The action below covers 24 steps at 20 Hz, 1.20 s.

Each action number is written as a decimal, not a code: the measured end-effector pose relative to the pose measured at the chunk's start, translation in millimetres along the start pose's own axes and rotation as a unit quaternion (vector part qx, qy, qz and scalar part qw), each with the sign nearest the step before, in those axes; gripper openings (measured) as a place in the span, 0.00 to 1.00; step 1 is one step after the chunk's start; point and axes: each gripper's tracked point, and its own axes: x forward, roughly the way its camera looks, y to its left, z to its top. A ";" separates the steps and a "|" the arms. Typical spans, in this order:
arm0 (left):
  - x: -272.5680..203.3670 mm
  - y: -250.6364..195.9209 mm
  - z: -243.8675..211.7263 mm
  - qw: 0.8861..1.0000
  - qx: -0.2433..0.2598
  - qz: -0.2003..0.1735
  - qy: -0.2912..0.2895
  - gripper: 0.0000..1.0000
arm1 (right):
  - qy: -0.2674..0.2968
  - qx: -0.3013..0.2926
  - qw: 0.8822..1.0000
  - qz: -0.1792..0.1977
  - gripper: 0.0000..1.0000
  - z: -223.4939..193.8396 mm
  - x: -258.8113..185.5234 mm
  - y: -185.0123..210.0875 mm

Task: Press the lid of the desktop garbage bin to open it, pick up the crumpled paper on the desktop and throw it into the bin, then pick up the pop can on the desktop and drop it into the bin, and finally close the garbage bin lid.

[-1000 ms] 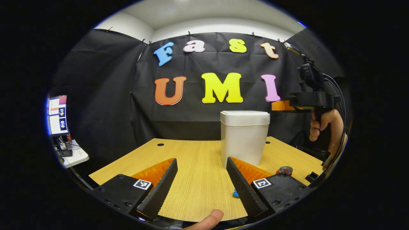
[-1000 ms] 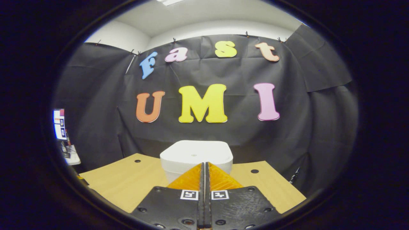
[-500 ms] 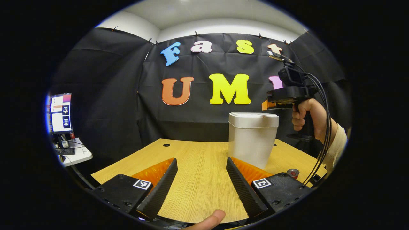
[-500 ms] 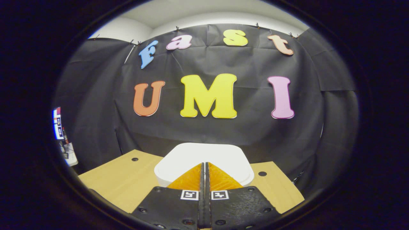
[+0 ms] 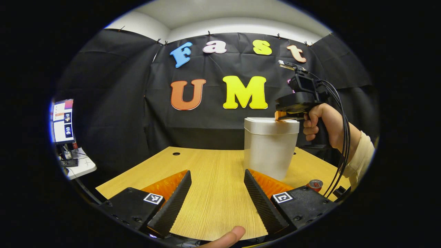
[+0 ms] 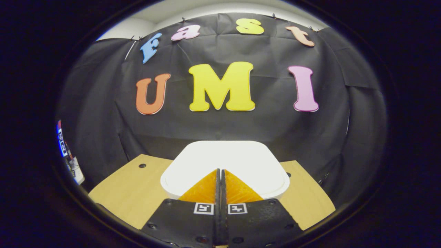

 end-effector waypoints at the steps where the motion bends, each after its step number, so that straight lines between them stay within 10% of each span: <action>1: -1.6 -1.8 1.0 1.000 0.002 -0.003 -0.001 0.99 | -0.003 -0.007 1.000 -0.005 0.01 2.6 -6.4 -0.9; 9: -1.8 4.2 1.5 1.000 0.008 -0.002 -0.005 0.99 | -0.048 -0.002 0.999 0.002 0.00 -1.6 -60.1 -4.6; 18: 5.4 8.2 -7.8 1.000 -0.012 0.001 0.012 0.99 | -0.110 -0.024 0.993 0.031 0.84 -8.6 -134.3 0.5; 24: 20.6 -12.5 -27.2 0.998 -0.042 -0.029 0.037 0.99 | -0.125 -0.030 0.991 0.046 0.95 -35.0 -173.1 -8.1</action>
